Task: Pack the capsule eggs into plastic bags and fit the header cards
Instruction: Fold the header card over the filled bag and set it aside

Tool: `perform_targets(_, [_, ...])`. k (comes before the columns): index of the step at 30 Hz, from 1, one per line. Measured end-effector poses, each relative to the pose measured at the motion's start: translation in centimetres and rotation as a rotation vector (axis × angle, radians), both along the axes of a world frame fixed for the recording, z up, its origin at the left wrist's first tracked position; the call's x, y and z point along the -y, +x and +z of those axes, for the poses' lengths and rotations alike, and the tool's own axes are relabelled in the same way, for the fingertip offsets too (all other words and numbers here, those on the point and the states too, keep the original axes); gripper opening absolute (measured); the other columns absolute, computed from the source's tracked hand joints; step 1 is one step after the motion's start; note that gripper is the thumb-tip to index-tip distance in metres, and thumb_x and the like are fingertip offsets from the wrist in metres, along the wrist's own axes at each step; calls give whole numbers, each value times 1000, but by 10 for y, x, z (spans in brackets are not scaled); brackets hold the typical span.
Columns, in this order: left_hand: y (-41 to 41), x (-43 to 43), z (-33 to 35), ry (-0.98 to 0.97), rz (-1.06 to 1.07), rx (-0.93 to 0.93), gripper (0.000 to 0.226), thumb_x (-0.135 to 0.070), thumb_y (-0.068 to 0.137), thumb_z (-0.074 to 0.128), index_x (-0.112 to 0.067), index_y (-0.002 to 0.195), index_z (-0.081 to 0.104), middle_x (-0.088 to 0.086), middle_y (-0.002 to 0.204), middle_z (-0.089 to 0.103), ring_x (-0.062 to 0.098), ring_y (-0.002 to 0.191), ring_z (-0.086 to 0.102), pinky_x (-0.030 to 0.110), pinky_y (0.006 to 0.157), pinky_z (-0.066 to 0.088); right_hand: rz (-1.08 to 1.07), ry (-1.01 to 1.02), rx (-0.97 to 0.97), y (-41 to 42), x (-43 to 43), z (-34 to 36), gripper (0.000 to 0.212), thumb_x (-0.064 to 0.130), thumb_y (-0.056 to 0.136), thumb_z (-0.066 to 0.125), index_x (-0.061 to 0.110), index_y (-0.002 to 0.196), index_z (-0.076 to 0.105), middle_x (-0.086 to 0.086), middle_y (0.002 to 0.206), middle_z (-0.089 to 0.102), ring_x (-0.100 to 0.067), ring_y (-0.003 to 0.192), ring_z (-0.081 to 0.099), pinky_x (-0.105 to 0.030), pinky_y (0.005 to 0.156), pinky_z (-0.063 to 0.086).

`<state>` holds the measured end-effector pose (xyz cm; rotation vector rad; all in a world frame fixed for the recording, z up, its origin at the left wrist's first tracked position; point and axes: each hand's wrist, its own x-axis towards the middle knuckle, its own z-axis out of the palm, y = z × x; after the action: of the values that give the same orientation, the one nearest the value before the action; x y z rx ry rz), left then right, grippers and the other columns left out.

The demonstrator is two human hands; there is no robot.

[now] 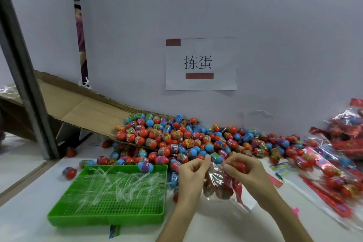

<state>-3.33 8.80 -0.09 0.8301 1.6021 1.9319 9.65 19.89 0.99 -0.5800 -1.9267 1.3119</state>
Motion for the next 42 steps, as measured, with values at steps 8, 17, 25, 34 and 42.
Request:
perform_targets(8, [-13, -3, -5, 9, 51, 186, 63, -45, 111, 33, -12, 86, 80, 11, 86, 79, 24, 76, 76, 28, 62, 58, 145, -268, 129, 14, -18, 4, 7, 18, 88, 78, 13, 83, 76, -7, 85, 70, -27, 77, 70, -29, 61, 57])
perform_targets(17, [-18, -11, -11, 81, 22, 283, 66, -38, 112, 35, -3, 72, 73, 26, 81, 75, 38, 72, 76, 40, 66, 61, -168, -484, -695, 57, -110, 88, 30, 3, 104, 50, 3, 133, 53, -19, 115, 65, -25, 92, 75, -33, 76, 62])
perform_targets(25, [-14, -11, -10, 1, 5, 212, 62, -37, 113, 33, 2, 86, 73, 19, 85, 78, 32, 76, 77, 39, 72, 58, -317, -346, -588, 53, -116, 89, 52, 6, 102, 52, 14, 151, 35, -13, 131, 59, -31, 103, 73, -38, 87, 60])
perform_targets(34, [-5, -14, -12, -200, -29, 27, 32, -22, 107, 51, -15, 90, 77, -4, 88, 79, 18, 92, 75, 28, 75, 52, -152, 1, 117, 19, -63, 32, 21, 11, 102, 57, 27, 109, 68, -6, 109, 74, -13, 86, 73, -24, 72, 60])
perform_targets(42, [-3, -6, -8, -143, -76, -138, 10, -22, 100, 64, -23, 95, 72, 0, 89, 75, 18, 89, 71, 23, 71, 51, 21, 397, 617, -10, -46, -1, 34, 40, 90, 74, 44, 120, 58, 17, 118, 53, -2, 105, 51, -17, 84, 44])
